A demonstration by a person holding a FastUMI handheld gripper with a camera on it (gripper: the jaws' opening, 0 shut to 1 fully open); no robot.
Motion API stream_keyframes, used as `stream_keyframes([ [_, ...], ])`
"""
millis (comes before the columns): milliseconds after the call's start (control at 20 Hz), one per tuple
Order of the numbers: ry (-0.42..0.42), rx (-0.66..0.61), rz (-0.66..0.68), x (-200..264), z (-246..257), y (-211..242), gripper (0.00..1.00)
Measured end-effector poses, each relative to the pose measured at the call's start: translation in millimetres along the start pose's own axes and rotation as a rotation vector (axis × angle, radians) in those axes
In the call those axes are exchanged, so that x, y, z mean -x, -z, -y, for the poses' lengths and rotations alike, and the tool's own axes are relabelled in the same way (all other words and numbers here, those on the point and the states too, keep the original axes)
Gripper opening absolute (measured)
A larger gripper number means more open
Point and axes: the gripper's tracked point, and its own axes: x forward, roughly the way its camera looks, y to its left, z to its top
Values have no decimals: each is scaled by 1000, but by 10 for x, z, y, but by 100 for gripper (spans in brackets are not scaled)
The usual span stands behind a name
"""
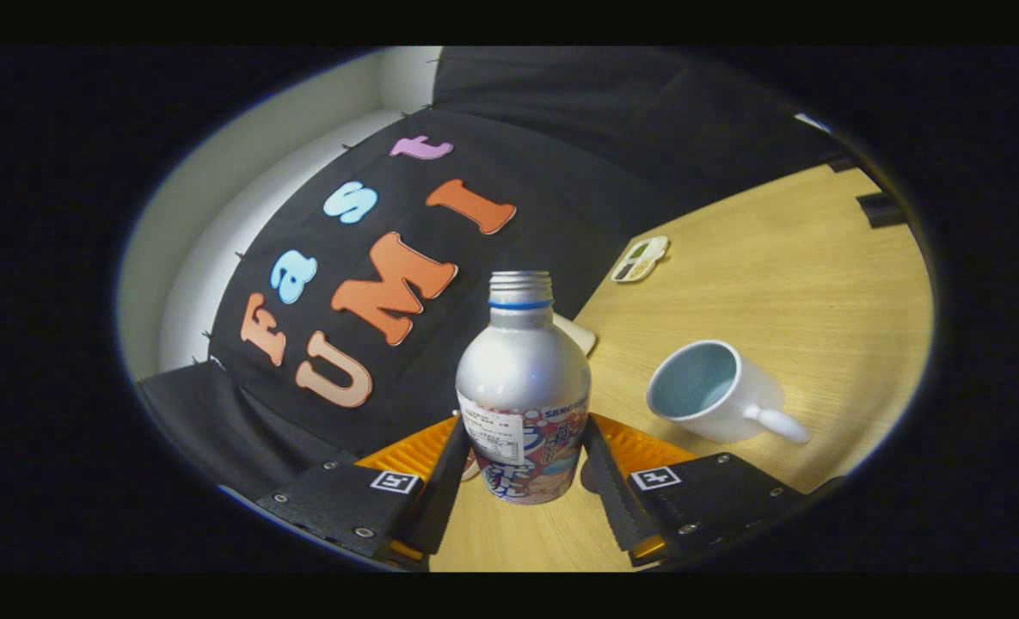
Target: Take the bottle from table, then pour the juice into the cup, finally place the bottle on the coaster
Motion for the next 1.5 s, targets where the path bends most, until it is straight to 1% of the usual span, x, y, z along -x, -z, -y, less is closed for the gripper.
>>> stream_keyframes([
  [150, 0, 118, 70, -81, -164, -116, 74],
  [400, 12, 469, 130, -196, -404, -40, 74],
  [550, 56, 655, 92, -327, -331, 198, 75],
  [650, 74, 732, 50, -403, -253, 347, 74],
  [950, 89, 838, 23, -528, -140, 497, 75],
  [1150, 88, 882, -26, -626, -61, 697, 75],
  [1500, 100, 961, -77, -743, 67, 892, 75],
])
